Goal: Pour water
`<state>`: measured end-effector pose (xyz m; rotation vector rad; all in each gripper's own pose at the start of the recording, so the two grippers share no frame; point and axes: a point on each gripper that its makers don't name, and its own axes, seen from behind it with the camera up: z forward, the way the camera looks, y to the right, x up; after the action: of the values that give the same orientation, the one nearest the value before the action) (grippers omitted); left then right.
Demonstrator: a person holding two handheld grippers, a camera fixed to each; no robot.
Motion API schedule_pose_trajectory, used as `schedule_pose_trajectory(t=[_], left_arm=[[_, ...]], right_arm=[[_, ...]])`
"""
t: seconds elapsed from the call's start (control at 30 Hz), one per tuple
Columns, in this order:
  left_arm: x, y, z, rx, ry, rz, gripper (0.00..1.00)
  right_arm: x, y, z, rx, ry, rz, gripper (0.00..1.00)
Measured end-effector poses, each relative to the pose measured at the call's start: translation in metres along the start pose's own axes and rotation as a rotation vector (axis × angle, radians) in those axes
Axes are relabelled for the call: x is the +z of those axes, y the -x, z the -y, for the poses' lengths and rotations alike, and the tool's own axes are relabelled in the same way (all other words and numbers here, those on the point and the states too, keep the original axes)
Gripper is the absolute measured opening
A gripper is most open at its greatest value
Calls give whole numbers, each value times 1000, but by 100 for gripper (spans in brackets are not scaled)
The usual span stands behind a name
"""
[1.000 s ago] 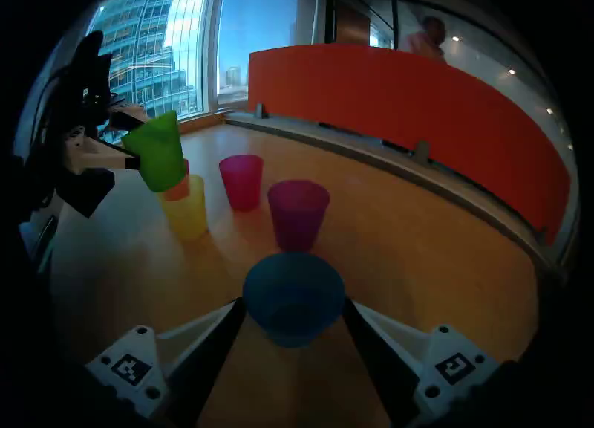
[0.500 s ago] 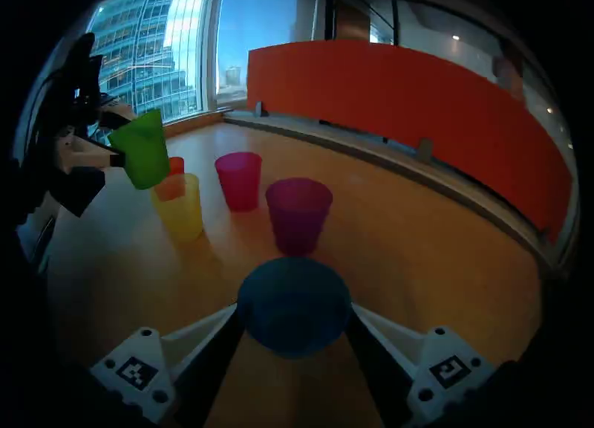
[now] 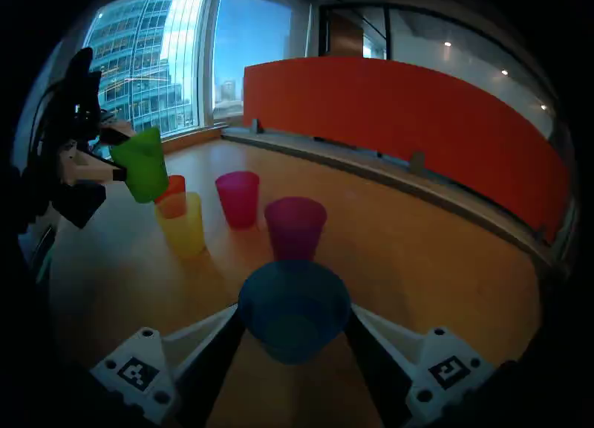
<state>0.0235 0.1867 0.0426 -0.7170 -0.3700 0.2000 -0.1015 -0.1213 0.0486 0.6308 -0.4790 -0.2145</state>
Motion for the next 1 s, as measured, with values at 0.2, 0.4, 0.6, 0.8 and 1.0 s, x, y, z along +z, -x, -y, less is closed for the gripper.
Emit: schedule_pose_trajectory(t=[0.2, 0.4, 0.6, 0.8, 1.0], left_arm=[[-7, -3, 2, 1, -9, -17, 82], [-13, -7, 1, 1, -11, -36, 82], [-17, -12, 2, -15, -10, -54, 82], [-19, -15, 1, -24, -8, -72, 82], [-21, -21, 0, -31, -4, -99, 83]], right_arm=[[-15, -19, 7, -9, 2, -46, 90], [-30, -41, 18, -12, 0, -104, 90], [-42, -59, 27, -6, -6, -151, 90], [-53, -76, 34, -4, -14, -193, 90], [-61, -88, 39, -13, -22, -222, 90]])
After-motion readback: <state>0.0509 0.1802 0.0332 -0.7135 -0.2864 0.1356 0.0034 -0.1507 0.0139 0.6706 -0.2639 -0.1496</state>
